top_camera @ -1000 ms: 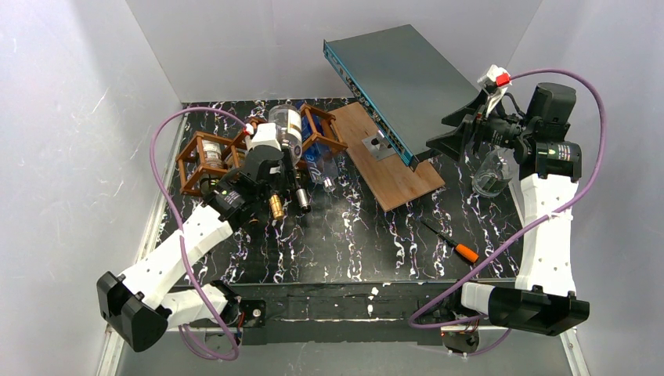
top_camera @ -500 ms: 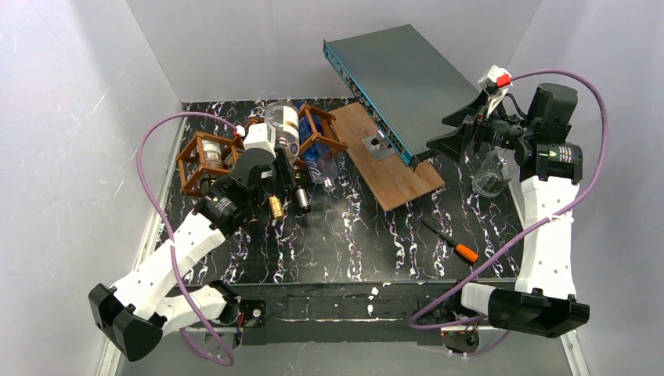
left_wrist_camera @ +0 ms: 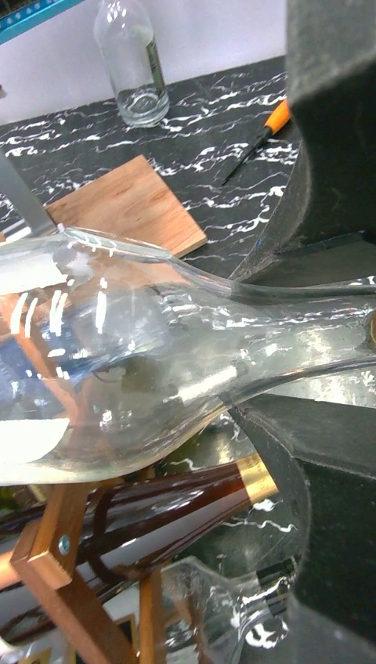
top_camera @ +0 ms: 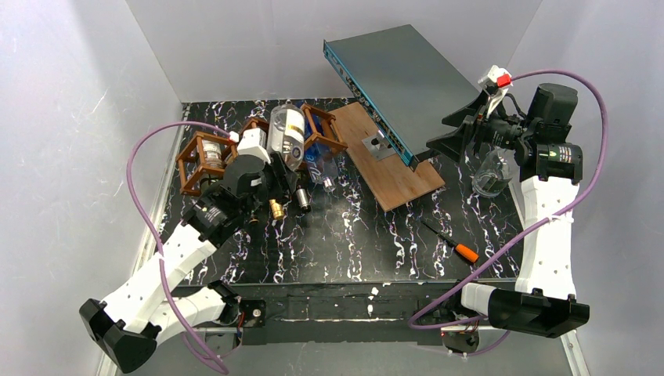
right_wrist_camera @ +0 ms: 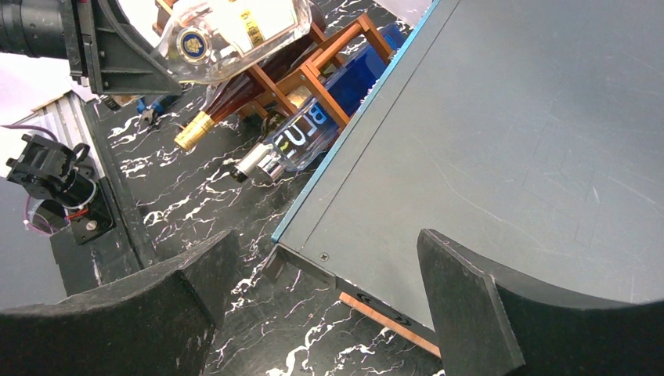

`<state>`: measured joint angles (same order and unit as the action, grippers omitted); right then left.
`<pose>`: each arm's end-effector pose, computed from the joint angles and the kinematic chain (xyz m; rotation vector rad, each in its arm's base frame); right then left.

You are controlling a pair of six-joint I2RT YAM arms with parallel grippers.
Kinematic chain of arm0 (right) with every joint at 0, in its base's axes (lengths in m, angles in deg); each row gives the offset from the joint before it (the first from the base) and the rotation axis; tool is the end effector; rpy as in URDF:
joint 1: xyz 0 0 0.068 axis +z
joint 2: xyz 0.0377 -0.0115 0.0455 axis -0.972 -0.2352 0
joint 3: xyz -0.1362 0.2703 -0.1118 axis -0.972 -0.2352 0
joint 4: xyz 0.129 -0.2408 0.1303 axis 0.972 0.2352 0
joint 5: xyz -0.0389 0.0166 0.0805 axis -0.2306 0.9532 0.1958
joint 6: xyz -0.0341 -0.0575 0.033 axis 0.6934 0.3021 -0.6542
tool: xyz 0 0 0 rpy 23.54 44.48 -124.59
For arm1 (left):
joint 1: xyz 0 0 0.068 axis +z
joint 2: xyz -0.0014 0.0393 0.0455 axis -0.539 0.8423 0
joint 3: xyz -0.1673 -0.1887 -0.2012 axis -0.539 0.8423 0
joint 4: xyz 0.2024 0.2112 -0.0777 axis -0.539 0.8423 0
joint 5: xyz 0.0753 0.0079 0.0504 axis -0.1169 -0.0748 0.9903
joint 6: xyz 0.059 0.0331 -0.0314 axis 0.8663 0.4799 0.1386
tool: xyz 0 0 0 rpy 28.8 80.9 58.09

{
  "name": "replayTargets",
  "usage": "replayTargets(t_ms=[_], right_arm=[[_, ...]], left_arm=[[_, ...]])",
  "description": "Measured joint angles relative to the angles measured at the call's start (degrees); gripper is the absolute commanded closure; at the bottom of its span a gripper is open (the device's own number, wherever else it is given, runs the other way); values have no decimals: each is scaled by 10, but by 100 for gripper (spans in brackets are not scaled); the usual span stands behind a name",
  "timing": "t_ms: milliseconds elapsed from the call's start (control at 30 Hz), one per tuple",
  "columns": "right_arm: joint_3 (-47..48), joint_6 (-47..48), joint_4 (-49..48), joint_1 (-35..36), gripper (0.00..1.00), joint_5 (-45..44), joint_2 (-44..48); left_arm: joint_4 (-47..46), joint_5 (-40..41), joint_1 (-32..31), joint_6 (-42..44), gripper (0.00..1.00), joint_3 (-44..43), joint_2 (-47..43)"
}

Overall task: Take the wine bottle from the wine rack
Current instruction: Pick up the wine bottle from the wine rack.

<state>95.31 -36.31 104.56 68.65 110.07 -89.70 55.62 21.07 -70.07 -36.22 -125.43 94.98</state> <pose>0.2593 0.0204 0.5274 -0.8159 1.5946 0.7264 0.2122 -0.1389 0.4103 -0.1286 1.8897 -0.5565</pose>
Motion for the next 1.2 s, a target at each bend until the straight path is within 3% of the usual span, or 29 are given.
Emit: replayTargets(t_ms=[433,1200], right_arm=[[0,-2,0,0,7,3,2],[-8,-10,1,0,7,13,26]], left_arm=[[10,-108,0,-63,100,15,-38],[17,-213,-2,-164,100,76,-129]])
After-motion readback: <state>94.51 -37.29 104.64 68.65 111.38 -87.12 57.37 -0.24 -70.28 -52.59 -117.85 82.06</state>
